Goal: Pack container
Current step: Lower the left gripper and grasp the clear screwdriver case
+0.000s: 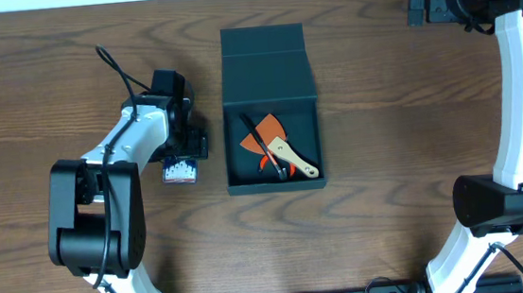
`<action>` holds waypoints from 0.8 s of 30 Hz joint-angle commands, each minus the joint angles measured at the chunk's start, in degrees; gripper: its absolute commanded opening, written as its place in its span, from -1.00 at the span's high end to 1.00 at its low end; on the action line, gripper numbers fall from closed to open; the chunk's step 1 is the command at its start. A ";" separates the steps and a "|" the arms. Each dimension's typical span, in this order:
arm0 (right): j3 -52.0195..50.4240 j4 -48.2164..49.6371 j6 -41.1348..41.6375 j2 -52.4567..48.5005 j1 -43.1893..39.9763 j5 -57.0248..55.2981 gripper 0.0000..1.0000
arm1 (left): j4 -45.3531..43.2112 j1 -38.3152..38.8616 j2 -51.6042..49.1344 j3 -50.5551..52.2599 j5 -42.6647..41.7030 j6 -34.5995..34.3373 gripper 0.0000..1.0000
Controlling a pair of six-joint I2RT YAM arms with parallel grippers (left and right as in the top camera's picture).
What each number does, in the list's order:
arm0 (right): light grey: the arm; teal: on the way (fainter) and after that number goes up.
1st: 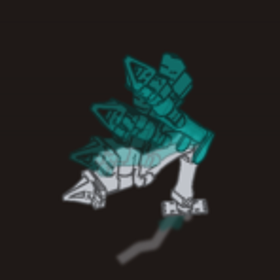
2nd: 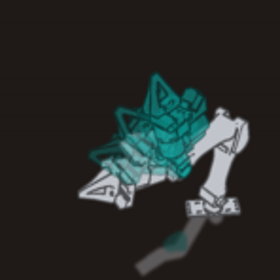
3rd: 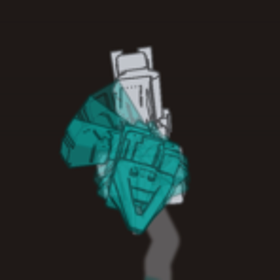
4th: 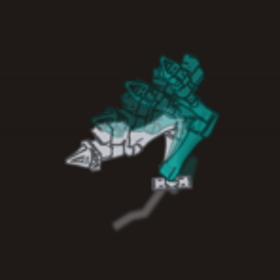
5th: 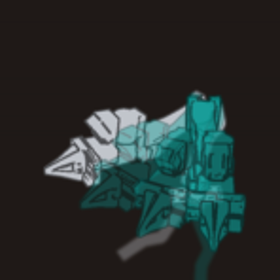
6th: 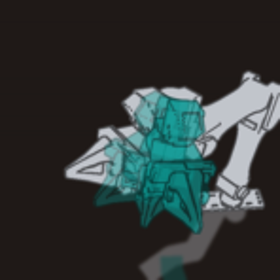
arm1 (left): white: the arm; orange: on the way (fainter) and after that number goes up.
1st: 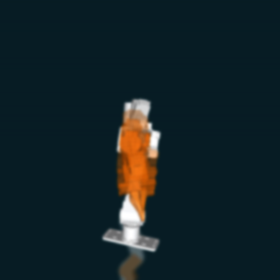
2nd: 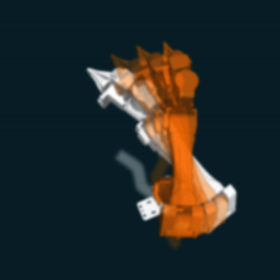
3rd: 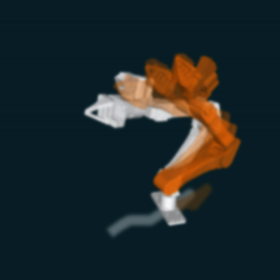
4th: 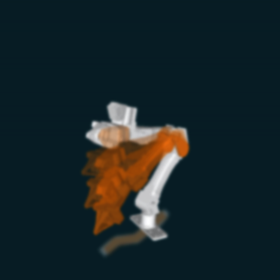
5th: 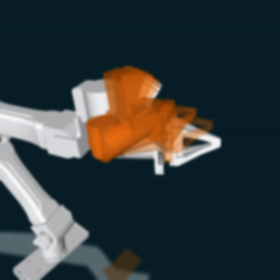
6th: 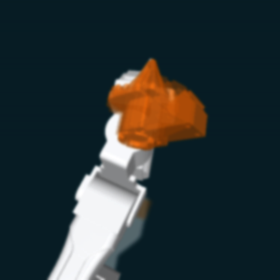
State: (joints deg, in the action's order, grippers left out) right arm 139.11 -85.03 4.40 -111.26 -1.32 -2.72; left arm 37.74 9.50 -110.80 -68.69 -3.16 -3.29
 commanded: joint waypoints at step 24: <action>0.28 -0.07 0.92 0.33 -0.11 0.17 -0.98 | 7.23 -0.11 0.57 -3.32 6.78 -0.42 0.04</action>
State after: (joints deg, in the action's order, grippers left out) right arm 139.11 -85.03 4.40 -111.26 -1.32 -2.72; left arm 43.97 9.50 -110.80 -70.15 0.32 -3.20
